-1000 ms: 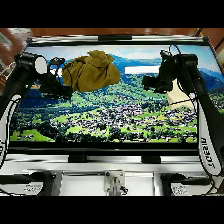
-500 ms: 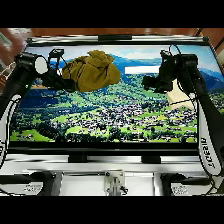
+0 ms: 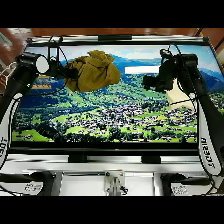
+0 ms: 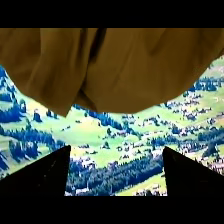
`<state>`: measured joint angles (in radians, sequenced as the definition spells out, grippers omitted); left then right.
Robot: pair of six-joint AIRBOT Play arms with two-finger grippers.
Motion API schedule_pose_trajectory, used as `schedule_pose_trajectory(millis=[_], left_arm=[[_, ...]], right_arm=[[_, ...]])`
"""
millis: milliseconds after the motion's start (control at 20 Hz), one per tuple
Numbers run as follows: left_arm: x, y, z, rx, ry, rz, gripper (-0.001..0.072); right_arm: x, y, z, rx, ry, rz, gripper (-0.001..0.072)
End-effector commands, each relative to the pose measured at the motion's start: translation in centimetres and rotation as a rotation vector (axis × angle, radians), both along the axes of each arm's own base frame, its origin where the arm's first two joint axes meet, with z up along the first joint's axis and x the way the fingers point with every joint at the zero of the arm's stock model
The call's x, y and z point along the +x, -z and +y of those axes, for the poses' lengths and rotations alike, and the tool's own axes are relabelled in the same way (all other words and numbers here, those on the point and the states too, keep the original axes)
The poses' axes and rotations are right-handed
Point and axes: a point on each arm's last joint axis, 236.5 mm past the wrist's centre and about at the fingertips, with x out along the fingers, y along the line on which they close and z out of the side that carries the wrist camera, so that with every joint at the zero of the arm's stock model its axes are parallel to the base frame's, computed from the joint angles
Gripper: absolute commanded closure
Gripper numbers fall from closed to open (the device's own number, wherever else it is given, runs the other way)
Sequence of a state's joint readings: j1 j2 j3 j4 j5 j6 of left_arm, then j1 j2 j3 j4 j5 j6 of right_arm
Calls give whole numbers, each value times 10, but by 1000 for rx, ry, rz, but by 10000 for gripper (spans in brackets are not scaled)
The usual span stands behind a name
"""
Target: Fold the shirts.
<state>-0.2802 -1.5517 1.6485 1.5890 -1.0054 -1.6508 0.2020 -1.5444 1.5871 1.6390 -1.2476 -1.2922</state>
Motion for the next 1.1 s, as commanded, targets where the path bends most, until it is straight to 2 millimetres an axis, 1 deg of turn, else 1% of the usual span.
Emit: schedule_pose_trajectory(millis=[0, 100, 150, 250, 350, 450, 500, 550, 600, 650, 700, 750, 800, 850, 900, 950, 1000, 1050], left_arm=[[41, 5, -5, 39, 63, -90, 18], [62, 34, -4, 46, 51, -60, 18], [71, 52, -2, 51, 45, -38, 18], [83, 89, 5, 67, 33, 6, 18], [91, 120, 11, 81, 26, 25, 18], [98, 140, 9, 72, 24, 23, 18], [100, 146, 4, 54, 25, 24, 19], [99, 151, -4, 26, 25, 32, 39], [98, 155, -7, 22, 27, 41, 39], [97, 158, -10, 24, 33, 45, 71], [97, 158, -12, 24, 37, 43, 272], [97, 153, -12, 23, 37, 37, 596], [97, 143, -13, 22, 38, 34, 654], [97, 124, -13, 19, 39, 22, 654], [98, 97, -14, 13, 41, -5, 655], [98, 58, -20, 1, 49, -58, 655], [96, 13, -29, -17, 64, -135, 655], [89, -44, -41, -31, 97, -242, 655]], right_arm=[[8, -3, -2, -35, -59, -42, 137], [10, -3, -4, -48, -73, -54, 137], [10, -3, -4, -46, -73, -56, 137], [8, -3, -2, -38, -75, -47, 137], [1, -1, 8, -8, -114, -22, 137], [-3, -2, 15, 15, -142, -13, 137], [-2, -2, 15, 14, -142, -17, 137], [1, -2, 14, 11, -141, -26, 136], [4, -3, 14, 10, -139, -38, 137], [7, -3, 15, 12, -137, -49, 136], [9, -3, 15, 13, -136, -57, 137], [9, -2, 15, 14, -136, -57, 137], [9, -2, 16, 17, -136, -56, 137], [8, -3, 17, 20, -136, -55, 137], [7, -5, 17, 21, -137, -53, 137], [4, -12, 16, 23, -139, -61, 136], [3, -25, 16, 27, -138, -89, 137], [0, -46, 15, 32, -139, -133, 137]])
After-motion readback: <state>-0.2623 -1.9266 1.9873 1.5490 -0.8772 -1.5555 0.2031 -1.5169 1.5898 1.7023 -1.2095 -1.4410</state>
